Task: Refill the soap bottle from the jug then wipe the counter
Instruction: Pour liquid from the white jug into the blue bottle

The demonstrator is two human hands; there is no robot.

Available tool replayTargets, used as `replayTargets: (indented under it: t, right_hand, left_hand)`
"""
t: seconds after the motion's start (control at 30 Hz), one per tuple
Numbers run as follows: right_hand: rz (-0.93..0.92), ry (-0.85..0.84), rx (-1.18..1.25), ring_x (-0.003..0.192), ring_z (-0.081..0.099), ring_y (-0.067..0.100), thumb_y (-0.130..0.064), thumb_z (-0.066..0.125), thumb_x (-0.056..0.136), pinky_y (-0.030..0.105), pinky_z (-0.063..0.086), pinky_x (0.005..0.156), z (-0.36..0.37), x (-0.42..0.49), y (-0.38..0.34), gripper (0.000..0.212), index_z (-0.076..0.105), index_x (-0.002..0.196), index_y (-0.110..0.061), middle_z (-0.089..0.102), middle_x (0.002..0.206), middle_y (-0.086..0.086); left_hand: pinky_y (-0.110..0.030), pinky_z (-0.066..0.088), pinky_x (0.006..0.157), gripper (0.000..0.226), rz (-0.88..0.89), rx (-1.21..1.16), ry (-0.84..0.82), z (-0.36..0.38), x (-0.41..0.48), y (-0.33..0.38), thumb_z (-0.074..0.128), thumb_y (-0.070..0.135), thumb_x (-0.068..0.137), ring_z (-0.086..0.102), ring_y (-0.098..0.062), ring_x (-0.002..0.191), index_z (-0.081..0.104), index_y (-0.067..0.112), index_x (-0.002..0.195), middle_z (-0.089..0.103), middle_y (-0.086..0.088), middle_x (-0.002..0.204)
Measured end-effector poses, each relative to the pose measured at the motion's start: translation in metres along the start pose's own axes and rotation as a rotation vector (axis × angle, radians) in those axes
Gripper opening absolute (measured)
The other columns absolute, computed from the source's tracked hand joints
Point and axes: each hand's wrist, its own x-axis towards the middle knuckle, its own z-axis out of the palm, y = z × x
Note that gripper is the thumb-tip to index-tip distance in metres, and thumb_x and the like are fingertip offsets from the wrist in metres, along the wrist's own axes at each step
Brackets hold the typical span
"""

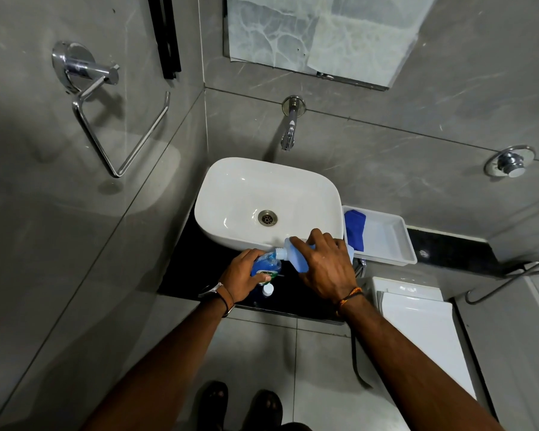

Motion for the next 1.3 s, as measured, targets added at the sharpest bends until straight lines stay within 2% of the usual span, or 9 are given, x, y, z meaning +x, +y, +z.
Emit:
replayTargets:
  t: [0.9, 1.3]
  right_hand:
    - [-0.002, -0.027, 0.01, 0.103, 0.058, 0.032, -0.036, 0.077, 0.079, 0.048, 0.049, 0.091, -0.0006, -0.0014, -0.0032, 0.07, 0.052, 0.143, -0.028, 0.055, 0.116, 0.009]
    - [-0.008, -0.022, 0.016, 0.1, 0.059, 0.032, -0.036, 0.082, 0.074, 0.048, 0.05, 0.088, 0.0027, -0.0004, -0.0055, 0.073, 0.054, 0.141, -0.026, 0.056, 0.114, 0.009]
  left_hand:
    - [-0.045, 0.058, 0.092, 0.044, 0.008, 0.005, 0.021, -0.0014, -0.0033, -0.0001, 0.08, 0.011, 0.081, 0.064, -0.026, 0.105, 0.061, 0.004, 0.12, 0.064, -0.014, 0.116]
    - [-0.043, 0.057, 0.098, 0.045, 0.005, 0.009, 0.033, -0.0023, -0.0054, -0.0021, 0.079, 0.011, 0.082, 0.064, -0.027, 0.111, 0.06, 0.004, 0.122, 0.064, -0.014, 0.121]
